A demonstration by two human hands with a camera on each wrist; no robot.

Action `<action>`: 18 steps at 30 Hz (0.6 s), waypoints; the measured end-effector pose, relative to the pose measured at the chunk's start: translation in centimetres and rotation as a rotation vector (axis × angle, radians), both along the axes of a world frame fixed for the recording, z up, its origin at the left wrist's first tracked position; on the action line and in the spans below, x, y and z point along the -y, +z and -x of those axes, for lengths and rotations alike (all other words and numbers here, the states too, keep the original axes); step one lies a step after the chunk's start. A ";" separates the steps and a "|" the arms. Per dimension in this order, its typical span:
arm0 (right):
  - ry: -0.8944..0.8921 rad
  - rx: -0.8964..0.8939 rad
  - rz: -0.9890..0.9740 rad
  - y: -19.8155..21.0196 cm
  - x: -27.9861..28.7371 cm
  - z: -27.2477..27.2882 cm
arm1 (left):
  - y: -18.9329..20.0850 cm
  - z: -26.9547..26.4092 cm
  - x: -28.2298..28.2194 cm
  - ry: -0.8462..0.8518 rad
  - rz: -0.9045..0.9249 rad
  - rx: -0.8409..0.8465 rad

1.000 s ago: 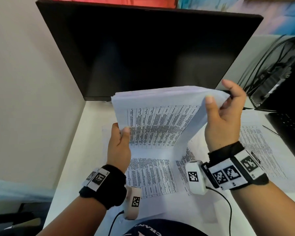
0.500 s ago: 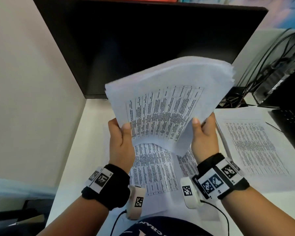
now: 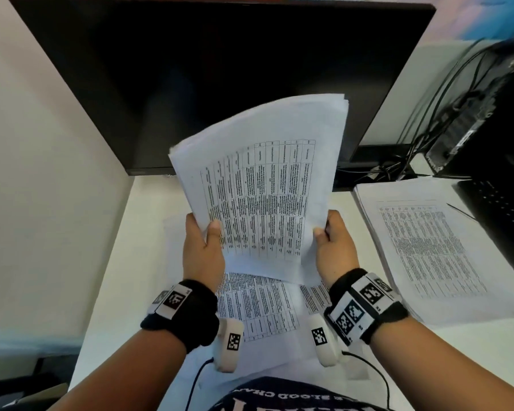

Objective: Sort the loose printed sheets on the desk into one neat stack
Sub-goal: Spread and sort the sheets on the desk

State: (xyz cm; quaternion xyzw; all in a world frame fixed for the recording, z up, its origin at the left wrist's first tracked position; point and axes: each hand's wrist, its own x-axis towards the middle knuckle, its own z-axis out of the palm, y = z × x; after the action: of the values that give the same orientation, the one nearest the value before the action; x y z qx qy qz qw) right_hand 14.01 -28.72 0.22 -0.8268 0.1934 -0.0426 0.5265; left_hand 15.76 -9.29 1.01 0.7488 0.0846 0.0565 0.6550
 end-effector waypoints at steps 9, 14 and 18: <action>0.118 -0.027 -0.107 1.7 4.4 1.3 | -0.3 0.1 1.9 -0.092 -0.010 -0.113; 0.063 -0.101 0.006 1.1 7.8 1.7 | -0.6 0.9 4.2 -0.174 -0.098 -0.202; 0.044 -0.234 0.032 0.3 11.4 2.1 | -1.0 2.3 5.9 -0.309 -0.161 -0.278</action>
State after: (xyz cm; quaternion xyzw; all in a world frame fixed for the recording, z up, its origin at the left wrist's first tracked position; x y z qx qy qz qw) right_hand 11.86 -40.15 0.52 -0.8386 0.2345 0.0626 0.4878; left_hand 13.49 -15.20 0.02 0.8034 0.0536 -0.1417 0.5759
